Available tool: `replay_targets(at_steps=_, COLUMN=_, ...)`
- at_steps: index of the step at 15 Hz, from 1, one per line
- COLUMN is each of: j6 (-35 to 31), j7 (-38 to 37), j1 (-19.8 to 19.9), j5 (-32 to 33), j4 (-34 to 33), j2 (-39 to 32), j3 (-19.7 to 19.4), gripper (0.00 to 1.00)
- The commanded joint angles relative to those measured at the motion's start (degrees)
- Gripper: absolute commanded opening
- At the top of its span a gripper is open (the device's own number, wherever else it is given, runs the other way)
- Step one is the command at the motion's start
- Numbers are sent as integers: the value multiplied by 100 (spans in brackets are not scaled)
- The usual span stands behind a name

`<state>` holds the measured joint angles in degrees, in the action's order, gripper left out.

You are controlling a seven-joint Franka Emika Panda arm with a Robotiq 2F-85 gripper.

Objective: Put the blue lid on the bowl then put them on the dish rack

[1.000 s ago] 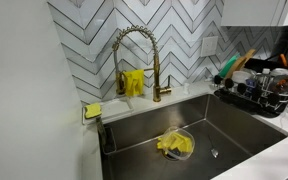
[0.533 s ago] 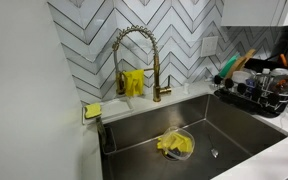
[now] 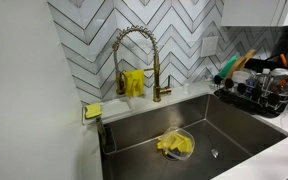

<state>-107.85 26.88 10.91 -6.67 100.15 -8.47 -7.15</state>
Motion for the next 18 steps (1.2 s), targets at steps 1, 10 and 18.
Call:
replay_targets(at_steps=1, j6=17, j7=99, j1=8, j5=6, j4=26, j2=18, j3=8, gripper=100)
replay_targets(at_steps=10, j6=33, j7=2250, j1=-31, j5=-92, j4=768, j2=126, j3=216, gripper=100)
replay_targets(at_steps=18, j6=-1190, j7=3459, j1=-43, j5=-180, j4=1420, j2=268, j3=238, gripper=100)
